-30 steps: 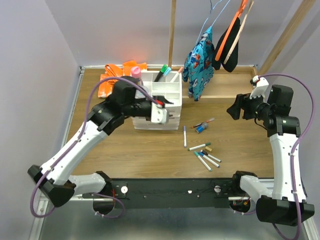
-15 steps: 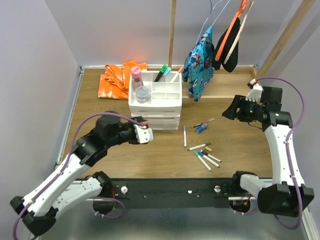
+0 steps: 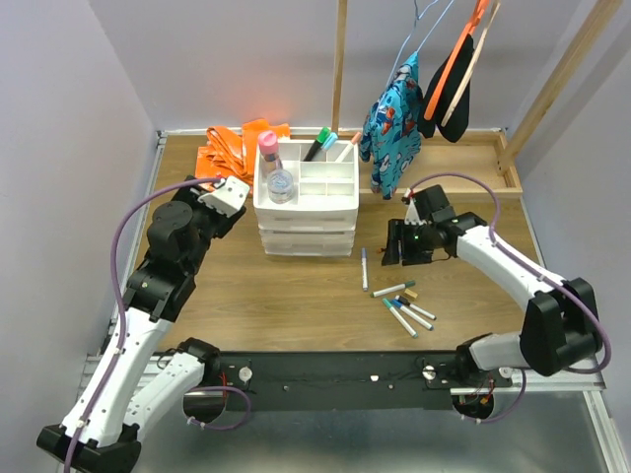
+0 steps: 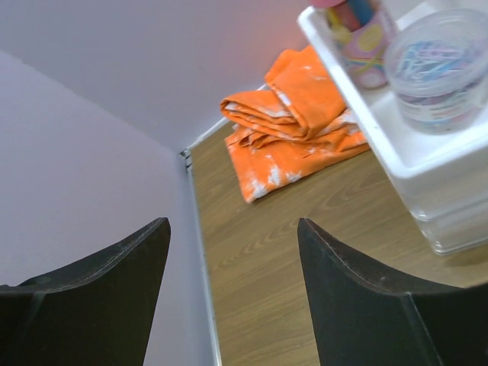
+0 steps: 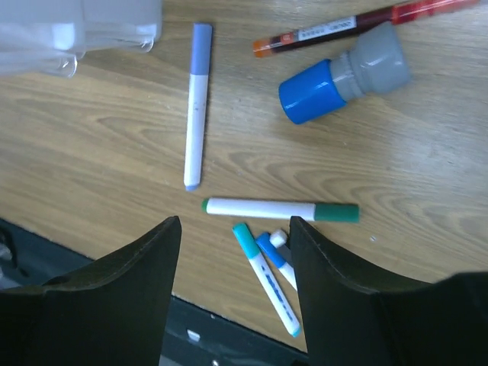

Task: Sort the stationery into containers
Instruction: Pick up the pen from the center of the board.

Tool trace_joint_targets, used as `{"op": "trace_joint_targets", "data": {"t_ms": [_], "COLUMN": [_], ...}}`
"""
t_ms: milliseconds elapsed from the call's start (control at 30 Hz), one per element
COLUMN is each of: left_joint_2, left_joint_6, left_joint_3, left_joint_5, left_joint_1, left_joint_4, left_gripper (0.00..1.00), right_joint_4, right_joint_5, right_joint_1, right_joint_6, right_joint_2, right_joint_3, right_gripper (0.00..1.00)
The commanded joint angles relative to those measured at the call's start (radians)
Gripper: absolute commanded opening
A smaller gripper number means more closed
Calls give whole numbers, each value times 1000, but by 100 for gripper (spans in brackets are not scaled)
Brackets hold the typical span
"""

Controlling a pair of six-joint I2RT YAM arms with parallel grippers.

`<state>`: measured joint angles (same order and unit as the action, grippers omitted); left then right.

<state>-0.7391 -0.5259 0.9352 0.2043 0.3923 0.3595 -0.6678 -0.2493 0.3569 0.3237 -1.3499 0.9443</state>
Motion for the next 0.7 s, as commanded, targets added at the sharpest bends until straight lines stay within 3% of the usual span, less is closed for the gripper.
{"op": "trace_joint_targets", "data": {"t_ms": [0,233,433,667], "left_joint_2": [24,61,81,96], "left_joint_6": [3,35,37,33], "left_joint_3": [11,-39,-49,-56], "left_joint_5": [64,61,49,50], "left_joint_1": [-52,-93,-98,-101], "left_joint_4": [-39,-67,-76,-77], "left_gripper": [77,78,79,79], "right_joint_4": [180,388,413,451], "right_joint_5": [160,298,338,349], "right_joint_1": [112,214,224,238], "right_joint_6": [133,160,157,141], "right_joint_2": [-52,-155,-225,-282], "right_joint_3": [-32,-33,-33,-30], "right_gripper": [66,67,67,59]}}
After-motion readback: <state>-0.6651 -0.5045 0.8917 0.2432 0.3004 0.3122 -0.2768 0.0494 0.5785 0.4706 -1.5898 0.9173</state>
